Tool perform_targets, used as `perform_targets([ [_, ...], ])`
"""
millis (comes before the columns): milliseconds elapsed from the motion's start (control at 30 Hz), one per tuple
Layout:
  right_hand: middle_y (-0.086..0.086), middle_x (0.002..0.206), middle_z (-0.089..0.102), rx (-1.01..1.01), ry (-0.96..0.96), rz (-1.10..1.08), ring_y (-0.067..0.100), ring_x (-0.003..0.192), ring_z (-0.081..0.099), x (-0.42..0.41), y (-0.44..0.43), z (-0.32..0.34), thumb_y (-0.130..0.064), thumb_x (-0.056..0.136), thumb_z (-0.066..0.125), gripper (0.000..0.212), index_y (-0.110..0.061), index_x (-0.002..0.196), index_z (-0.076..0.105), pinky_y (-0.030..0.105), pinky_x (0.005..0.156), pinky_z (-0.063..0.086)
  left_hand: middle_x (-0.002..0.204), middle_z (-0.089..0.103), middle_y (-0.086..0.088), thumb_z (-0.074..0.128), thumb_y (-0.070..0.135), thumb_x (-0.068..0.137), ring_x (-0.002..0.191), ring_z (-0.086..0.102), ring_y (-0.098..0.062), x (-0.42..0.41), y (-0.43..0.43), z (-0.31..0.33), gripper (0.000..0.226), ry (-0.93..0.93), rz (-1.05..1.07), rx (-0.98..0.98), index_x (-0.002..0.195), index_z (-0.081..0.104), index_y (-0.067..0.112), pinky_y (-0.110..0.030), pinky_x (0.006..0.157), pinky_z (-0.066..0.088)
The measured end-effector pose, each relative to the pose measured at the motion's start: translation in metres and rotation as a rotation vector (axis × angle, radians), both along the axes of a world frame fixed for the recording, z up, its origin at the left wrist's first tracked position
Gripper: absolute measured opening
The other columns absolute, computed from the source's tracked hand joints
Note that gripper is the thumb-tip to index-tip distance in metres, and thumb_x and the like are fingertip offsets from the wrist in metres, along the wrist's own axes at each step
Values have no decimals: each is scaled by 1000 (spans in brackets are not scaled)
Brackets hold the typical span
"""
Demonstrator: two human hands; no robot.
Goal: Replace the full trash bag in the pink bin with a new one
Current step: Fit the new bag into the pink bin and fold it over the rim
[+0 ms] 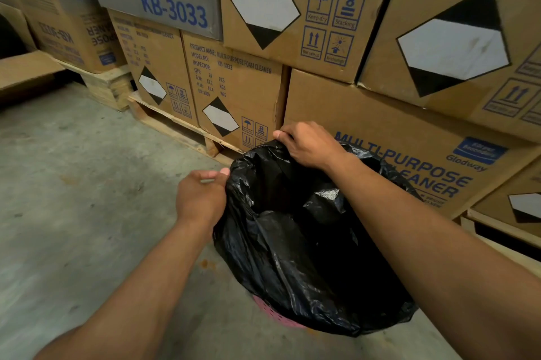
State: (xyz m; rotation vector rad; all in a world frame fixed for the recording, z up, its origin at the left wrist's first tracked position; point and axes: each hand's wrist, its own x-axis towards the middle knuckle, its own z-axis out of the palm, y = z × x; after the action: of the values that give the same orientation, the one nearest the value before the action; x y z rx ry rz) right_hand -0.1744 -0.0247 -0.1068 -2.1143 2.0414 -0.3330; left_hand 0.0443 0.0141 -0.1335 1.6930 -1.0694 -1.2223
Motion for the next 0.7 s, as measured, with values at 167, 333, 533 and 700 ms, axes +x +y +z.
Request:
perform_targets([
  [167,2,121,61,-179,131,132,20,113,55,2,12,-1,-60,102,39,52,-18,123,63,39,96,45,101,67,9,47,30,103,95,60,-9,4,31,14,26,-500,-154,-583,110,71,22,-23,81,38],
  [333,6,124,65,-117,215,237,27,116,60,6,12,-11,-49,107,32,49,-17,133,58,44,100,47,158,40,3,55,35,99,145,36,-13,3,44,2,60,-580,-478,-478,153,38,16,-17,110,18],
  [533,10,134,58,-20,260,164,30,132,51,12,4,-22,-53,107,22,56,-18,142,47,55,119,27,164,23,11,51,31,102,149,20,-6,15,41,-4,65,-397,-581,-378,159,20,25,-21,118,13],
  [700,13,157,39,-137,36,65,29,150,29,27,37,5,-48,106,36,58,-15,154,36,53,124,21,164,23,10,36,39,106,150,19,-6,11,44,-5,58,-362,-560,-374,159,19,25,-19,115,12],
])
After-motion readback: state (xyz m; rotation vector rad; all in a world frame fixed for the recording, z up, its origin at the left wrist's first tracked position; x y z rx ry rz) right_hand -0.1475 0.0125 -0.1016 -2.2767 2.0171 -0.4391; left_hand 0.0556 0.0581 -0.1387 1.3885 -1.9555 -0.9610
